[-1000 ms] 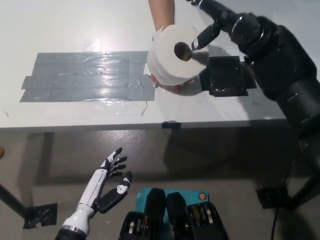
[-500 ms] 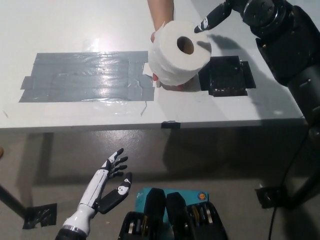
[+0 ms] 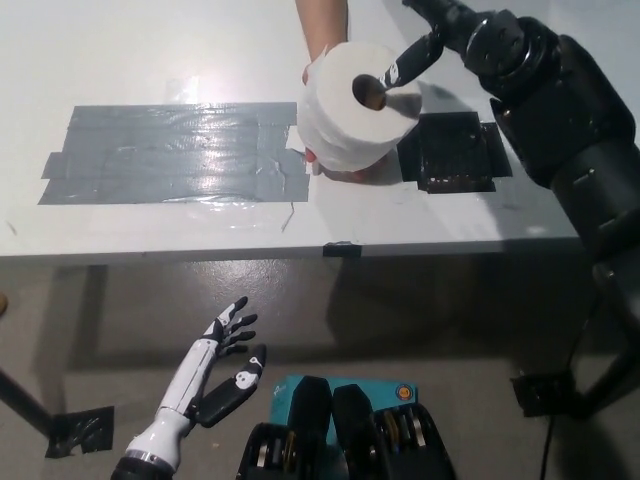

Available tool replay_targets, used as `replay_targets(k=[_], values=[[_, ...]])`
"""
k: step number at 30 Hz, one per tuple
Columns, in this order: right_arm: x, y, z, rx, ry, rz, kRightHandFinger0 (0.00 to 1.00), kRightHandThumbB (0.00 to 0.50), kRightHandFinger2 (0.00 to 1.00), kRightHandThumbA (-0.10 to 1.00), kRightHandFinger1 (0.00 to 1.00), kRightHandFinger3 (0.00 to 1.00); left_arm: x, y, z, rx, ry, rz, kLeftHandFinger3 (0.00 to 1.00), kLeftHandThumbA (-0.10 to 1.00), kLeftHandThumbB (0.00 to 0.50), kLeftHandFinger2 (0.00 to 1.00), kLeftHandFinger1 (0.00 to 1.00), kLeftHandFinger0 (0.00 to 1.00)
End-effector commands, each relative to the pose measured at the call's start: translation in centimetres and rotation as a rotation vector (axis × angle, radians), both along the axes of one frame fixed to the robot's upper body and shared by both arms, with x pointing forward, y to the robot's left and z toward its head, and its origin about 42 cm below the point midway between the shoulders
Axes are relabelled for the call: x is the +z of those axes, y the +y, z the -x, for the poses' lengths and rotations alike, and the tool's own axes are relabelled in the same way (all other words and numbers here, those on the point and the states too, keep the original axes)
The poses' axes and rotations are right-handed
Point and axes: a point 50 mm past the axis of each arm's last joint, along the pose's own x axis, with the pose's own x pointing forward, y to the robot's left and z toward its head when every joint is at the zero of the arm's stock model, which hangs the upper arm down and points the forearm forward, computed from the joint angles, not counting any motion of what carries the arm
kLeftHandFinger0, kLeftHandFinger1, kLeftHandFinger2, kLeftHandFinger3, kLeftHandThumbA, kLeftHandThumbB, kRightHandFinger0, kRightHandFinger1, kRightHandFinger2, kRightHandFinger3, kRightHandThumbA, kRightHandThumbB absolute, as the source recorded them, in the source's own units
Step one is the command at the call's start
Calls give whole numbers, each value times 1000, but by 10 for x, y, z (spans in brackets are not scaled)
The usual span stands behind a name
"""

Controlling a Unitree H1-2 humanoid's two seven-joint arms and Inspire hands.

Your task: A person hands over a roll of toilet paper to the robot , and the robot inserts its right thumb into the hole in the centre to grab the roll, and then places it on the balck area on the desk.

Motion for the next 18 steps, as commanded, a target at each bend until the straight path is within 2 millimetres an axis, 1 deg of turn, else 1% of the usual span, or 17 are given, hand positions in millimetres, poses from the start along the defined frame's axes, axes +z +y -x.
replay_targets(k=[1, 5, 6, 8, 11, 18], values=[[32, 12, -2, 18, -110, -5, 1000, 369, 1000, 1000, 1000, 1000, 14, 1, -6, -22, -68, -6, 992, 535, 0, 885, 840, 823], [29, 10, -3, 11, -106, 0, 1000, 367, 1000, 1000, 1000, 1000, 14, 1, -6, -24, -76, -6, 975, 516, 0, 875, 831, 807], [27, 9, -4, 9, -107, -1, 1000, 377, 1000, 1000, 1000, 1000, 14, 0, -6, -24, -76, -8, 976, 517, 0, 881, 842, 816], [23, 7, -5, 3, -110, -5, 1000, 371, 1000, 1000, 1000, 1000, 15, 0, -6, -22, -75, -6, 971, 508, 0, 876, 837, 814], [20, 8, -6, -7, -111, -7, 1000, 376, 1000, 1000, 1000, 1000, 15, 0, -6, -26, -84, -3, 967, 465, 0, 868, 830, 810], [14, 11, -6, -18, -89, 16, 1000, 375, 1000, 1000, 1000, 1000, 16, -1, -5, -32, -84, -5, 976, 452, 0, 883, 843, 822]])
